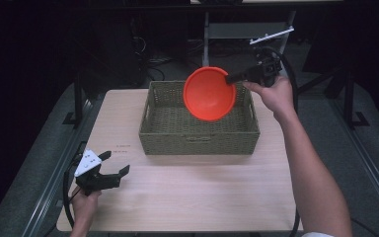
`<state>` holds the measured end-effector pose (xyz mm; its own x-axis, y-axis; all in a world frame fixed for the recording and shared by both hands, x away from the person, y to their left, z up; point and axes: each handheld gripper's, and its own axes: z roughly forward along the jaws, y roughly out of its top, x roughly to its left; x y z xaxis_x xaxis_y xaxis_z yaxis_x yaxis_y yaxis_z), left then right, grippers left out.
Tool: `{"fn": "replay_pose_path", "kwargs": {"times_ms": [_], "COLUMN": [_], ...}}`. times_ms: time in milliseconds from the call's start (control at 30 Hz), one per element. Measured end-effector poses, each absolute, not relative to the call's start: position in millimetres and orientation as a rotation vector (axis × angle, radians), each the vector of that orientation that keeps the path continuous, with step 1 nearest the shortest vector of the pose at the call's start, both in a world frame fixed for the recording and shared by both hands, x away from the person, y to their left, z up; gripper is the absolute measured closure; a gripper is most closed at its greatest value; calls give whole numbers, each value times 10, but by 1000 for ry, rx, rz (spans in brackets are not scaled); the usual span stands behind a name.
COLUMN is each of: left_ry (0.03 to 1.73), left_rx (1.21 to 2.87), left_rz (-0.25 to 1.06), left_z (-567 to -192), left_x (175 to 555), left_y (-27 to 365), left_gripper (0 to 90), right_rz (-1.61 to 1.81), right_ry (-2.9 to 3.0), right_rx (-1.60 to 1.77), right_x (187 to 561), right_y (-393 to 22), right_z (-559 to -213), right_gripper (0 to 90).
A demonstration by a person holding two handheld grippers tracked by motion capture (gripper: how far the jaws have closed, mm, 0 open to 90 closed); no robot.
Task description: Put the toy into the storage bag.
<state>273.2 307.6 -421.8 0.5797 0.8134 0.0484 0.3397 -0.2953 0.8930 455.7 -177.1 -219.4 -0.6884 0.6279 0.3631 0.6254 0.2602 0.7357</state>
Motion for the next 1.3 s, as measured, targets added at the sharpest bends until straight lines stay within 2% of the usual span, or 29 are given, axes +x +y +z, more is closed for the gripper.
{"fn": "replay_pose_path", "kwargs": {"times_ms": [633,1300], "left_ry": [930,935], "left_rx": [1870,1845], "left_rz": [648,653], "left_z": [-4220,-4232], "left_x": [2728,2715], "left_y": [3091,3100], "left_gripper": [131,131], "right_rz": [1360,1276], "right_ry": [2487,2486], "right_rx": [1372,1464], "right_x": [4918,5109], "right_y": [-1631,-1554], "right_z": [-2558,-2919], "right_gripper": [821,821]}}
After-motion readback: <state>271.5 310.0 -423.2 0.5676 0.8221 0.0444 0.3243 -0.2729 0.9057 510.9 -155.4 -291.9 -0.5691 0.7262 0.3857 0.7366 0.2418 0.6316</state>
